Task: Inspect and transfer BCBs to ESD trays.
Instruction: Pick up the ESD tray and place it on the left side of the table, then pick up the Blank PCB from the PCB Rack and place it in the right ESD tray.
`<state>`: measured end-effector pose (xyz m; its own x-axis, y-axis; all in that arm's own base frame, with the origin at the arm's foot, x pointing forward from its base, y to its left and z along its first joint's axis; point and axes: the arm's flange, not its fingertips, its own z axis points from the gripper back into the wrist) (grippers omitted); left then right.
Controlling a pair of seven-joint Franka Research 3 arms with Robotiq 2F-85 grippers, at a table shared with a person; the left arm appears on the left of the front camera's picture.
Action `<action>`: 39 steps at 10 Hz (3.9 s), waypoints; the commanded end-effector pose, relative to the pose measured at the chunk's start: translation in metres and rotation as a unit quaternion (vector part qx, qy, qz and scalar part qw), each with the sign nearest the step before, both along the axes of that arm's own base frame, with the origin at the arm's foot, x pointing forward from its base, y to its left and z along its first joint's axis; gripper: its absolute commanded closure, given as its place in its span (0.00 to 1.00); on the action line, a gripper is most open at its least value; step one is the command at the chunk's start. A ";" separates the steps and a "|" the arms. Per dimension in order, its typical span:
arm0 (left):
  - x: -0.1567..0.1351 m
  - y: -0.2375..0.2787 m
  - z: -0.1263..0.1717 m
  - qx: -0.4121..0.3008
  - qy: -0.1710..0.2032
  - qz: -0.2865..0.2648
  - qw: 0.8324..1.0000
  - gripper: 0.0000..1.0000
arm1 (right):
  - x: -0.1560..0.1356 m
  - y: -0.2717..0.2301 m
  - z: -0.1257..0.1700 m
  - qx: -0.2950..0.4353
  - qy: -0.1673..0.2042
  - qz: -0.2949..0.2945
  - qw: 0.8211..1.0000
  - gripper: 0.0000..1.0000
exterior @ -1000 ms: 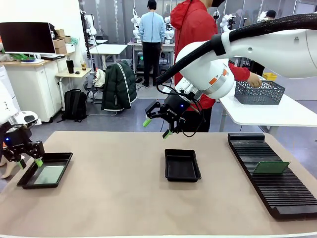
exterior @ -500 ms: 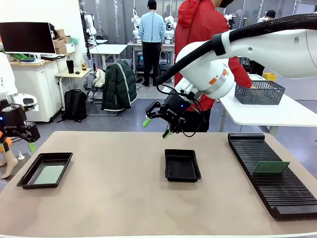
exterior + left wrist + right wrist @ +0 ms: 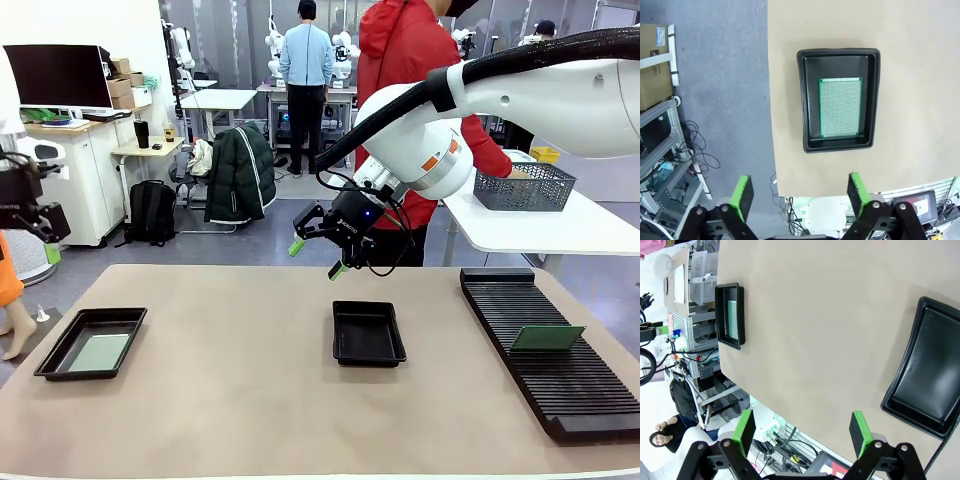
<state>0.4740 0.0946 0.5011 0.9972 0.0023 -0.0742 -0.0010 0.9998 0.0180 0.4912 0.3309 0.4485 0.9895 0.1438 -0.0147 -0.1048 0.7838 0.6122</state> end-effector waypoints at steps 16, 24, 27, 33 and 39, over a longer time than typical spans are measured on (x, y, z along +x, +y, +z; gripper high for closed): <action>-0.004 -0.008 0.037 0.003 -0.016 -0.007 1.000 0.00 | -0.001 0.001 0.000 -0.011 0.000 -0.005 1.000 0.00; -0.004 -0.008 0.037 0.003 -0.016 -0.007 1.000 0.00 | 0.000 0.000 0.000 0.000 0.000 0.000 1.000 0.00; -0.004 -0.008 0.037 0.003 -0.016 -0.007 1.000 0.00 | -0.013 -0.036 0.031 -0.030 -0.040 0.061 0.997 0.00; -0.004 -0.008 0.037 0.003 -0.016 -0.007 1.000 0.00 | -0.002 -0.183 0.169 -0.041 -0.203 0.233 0.950 0.00; -0.004 -0.008 0.037 0.003 -0.016 -0.007 1.000 0.00 | -0.012 -0.311 0.258 -0.137 -0.271 0.334 0.893 0.00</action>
